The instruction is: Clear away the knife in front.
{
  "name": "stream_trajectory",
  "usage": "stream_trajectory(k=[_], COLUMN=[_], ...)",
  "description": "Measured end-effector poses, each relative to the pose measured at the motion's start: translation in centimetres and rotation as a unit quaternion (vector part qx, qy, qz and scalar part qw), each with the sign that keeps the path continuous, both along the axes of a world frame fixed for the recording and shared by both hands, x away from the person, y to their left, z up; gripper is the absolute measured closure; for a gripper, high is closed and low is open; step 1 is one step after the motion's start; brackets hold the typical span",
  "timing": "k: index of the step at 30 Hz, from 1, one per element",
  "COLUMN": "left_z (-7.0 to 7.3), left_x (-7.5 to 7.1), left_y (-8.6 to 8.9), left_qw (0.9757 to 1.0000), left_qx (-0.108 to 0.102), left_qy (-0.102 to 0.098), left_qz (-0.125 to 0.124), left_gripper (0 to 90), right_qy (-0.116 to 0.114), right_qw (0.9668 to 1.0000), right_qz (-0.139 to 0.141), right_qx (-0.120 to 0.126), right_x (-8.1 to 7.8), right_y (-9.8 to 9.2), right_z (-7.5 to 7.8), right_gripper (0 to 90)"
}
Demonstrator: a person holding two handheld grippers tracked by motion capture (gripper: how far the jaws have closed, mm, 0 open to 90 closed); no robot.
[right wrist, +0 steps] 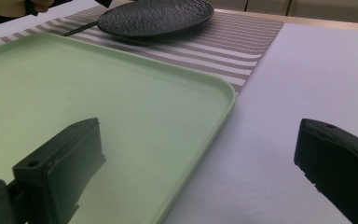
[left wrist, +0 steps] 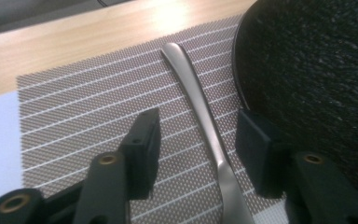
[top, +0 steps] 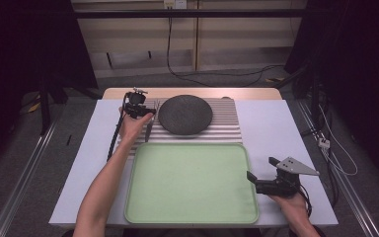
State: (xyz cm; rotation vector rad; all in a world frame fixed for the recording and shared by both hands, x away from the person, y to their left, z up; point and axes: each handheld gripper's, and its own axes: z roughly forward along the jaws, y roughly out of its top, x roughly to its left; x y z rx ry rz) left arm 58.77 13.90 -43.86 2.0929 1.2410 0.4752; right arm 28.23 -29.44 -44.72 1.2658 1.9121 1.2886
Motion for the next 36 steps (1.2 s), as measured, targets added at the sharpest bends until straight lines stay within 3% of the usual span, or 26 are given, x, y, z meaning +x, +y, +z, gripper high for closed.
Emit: stream_trajectory(k=[2,5,9,10,12,18,27,36], left_z=[-0.2,-0.8,-0.8,-0.7,-0.9,-1.0,-0.5,-0.4], left_x=[0.1,0.6,1.0,1.2,1.6,1.9,2.5,2.5], left_y=[-0.1,-0.6,-0.9,-1.0,-1.4,-1.7,-1.8,-1.6], left_qw=[1.0000,0.9998,0.9997,0.9993,0.9986,0.9982,0.9958,0.9952], left_qx=[-0.001,0.015,0.014,0.000,0.018,0.017,0.035,0.040], left_qy=[0.003,0.015,0.019,0.034,0.049,0.058,0.084,0.090], left_qz=[-0.002,0.001,0.007,0.013,0.008,0.003,-0.001,-0.003], left_gripper=[53.8,56.4,63.8,66.4,66.6,75.1,78.3,78.8], right_qy=[0.000,0.000,0.000,0.001,0.000,0.002,0.003,0.006], right_qw=[1.0000,1.0000,1.0000,1.0000,1.0000,1.0000,1.0000,1.0000], right_qz=[0.000,0.000,0.000,0.000,0.000,0.000,0.001,0.001], right_qx=[0.001,0.002,0.002,0.003,0.003,0.004,0.004,0.004], right_x=[-0.1,-0.1,-0.1,-0.1,0.0,0.0,0.0,0.1], right_y=[0.0,0.0,-0.1,-0.1,-0.1,-0.1,-0.1,-0.1], right_z=[0.0,0.0,0.0,0.0,0.0,0.0,-0.1,-0.1], right_gripper=[0.9,0.9,0.9,0.9,0.8,0.8,0.8,0.7])
